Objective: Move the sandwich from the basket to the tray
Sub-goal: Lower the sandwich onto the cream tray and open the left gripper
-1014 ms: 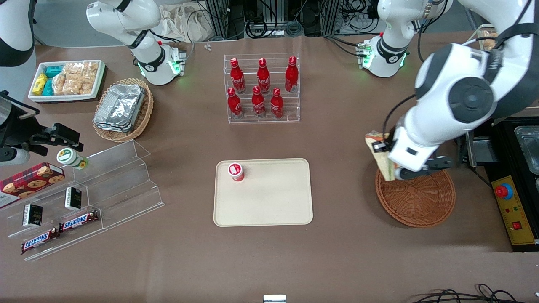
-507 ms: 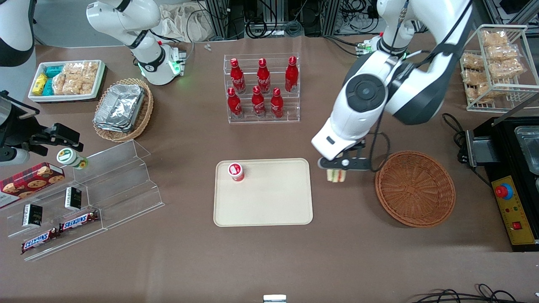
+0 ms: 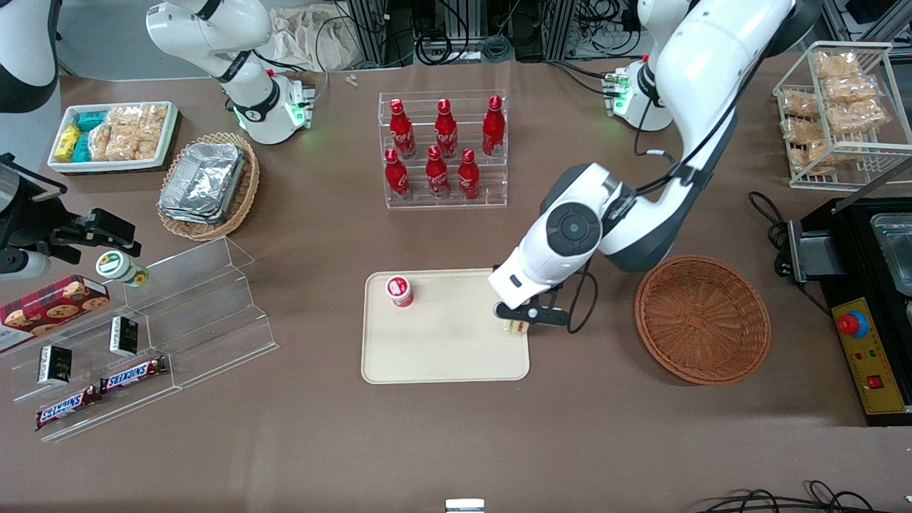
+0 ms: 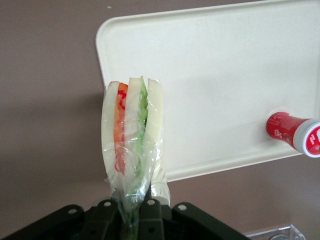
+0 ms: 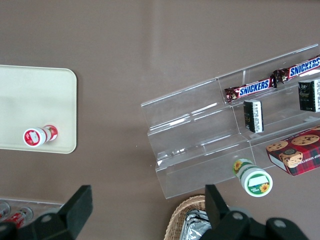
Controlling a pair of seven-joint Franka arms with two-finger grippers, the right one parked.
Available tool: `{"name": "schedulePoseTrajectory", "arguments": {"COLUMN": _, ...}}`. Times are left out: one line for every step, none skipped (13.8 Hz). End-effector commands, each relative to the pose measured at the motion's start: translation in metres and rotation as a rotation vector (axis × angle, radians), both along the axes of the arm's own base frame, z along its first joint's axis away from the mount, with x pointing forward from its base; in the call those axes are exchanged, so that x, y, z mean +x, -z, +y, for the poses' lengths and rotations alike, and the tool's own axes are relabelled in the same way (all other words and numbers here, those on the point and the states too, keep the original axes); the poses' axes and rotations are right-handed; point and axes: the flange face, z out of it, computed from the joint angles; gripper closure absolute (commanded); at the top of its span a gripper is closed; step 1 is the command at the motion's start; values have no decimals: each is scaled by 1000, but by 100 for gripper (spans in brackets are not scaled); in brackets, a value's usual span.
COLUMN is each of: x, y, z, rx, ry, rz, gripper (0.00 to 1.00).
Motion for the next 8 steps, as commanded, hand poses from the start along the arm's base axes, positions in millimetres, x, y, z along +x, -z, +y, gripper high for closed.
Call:
{"name": "schedulePoseTrajectory", "arguments": {"x": 7, "y": 29, "z": -12, "rx": -32, "ry": -12, "rz": -4, "gripper": 95}}
{"name": "schedulePoseTrajectory", "arguments": {"x": 10, "y": 44, "z": -11, "rx": -37, "ry": -20, "rz": 5, "gripper": 95}}
{"name": "schedulePoseTrajectory", "arguments": {"x": 10, "y": 54, "z": -11, "rx": -38, "ry": -23, "rz": 14, "gripper": 95}}
{"name": "schedulePoseTrajectory", "arguments": {"x": 9, "y": 60, "z": -12, "rx": -31, "ry": -15, "rz": 15, "gripper": 95}}
{"name": "schedulePoseTrajectory", "arguments": {"x": 8, "y": 73, "z": -11, "rx": 2, "ry": 3, "rz": 3, "gripper": 95}}
{"name": "schedulePoseTrajectory", "arguments": {"x": 9, "y": 84, "z": -10, "rx": 26, "ry": 1, "rz": -6, "gripper": 94}}
{"name": "schedulePoseTrajectory", "arguments": {"x": 9, "y": 90, "z": -10, "rx": 30, "ry": -15, "rz": -13, "gripper": 93}}
{"name": "schedulePoseTrajectory", "arguments": {"x": 10, "y": 89, "z": -11, "rx": 30, "ry": -19, "rz": -17, "gripper": 76}}
